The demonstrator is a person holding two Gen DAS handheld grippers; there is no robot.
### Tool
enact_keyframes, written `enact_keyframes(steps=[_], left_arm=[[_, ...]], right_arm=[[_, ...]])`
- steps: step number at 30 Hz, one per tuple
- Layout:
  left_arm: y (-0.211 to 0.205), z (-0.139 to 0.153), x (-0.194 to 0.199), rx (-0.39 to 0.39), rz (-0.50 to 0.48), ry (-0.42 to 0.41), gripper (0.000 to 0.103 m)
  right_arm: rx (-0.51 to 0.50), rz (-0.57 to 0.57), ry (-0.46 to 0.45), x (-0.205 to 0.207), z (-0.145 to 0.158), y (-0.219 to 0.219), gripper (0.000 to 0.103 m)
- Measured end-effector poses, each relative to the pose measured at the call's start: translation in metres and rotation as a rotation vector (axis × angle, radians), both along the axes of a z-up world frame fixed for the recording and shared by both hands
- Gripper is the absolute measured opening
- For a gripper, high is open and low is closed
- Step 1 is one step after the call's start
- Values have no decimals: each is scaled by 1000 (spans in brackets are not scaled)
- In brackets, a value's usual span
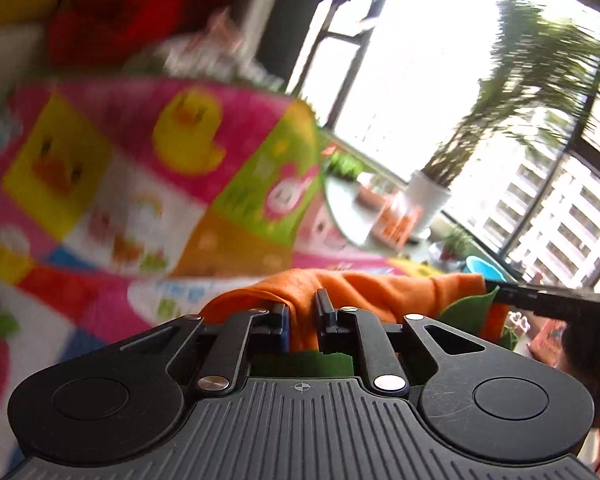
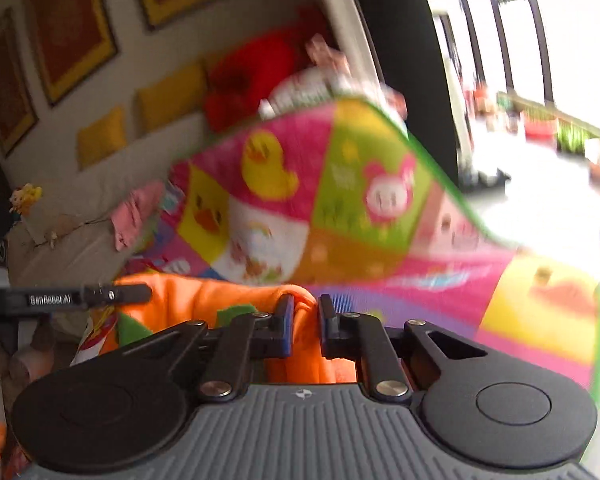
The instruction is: Fold clothes
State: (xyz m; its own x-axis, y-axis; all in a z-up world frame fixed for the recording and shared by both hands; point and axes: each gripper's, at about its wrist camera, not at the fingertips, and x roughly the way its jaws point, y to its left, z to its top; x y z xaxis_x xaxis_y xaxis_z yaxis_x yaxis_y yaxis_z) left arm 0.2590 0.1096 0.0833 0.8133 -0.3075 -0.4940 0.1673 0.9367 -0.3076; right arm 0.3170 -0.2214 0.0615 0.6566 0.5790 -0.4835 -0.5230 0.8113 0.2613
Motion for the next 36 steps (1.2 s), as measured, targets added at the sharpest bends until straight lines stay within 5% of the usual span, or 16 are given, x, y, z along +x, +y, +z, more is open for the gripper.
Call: enact_keyframes(steps=[5,10,12,16,17,20,24,26,29,31,36], left_arm=[[-14,-15,-56,74,-57,24,14],[-18,-48,-92,146,-85,106,14],[-16,-48,-89,126,-87,111,14],[-12,-46,-84,87,-91,122,14],[-11,-46,-83,77,-92,124,14],[-8,-45,-79,48,-95,132,18],[-8,-39,-71,3,-124,135,31],[-9,-33,-56,12,-123,128,56],[-1,-30,-19,59,-96,109,66],[3,-32,12,140,-139,96,87],[6,-56,67,220,-217,143,89]], right_arm=[[-160,64,-161,-80,1,-4,11],[-221,144,-102,-136,-29,-6,11],[-244,147,-45,-144,-41,-7,11],[-266,114,-85,-147,-28,-14,19],[-269,105,-109,-143,-21,-13,35],[-296,136,-188,-124,-8,1,64],[-358,197,-175,-73,-9,32,74],[-375,176,-154,-46,-15,43,76],[-337,156,-77,-3,-24,49,78],[-319,160,-28,20,-31,49,79],[-302,230,108,58,-56,48,79]])
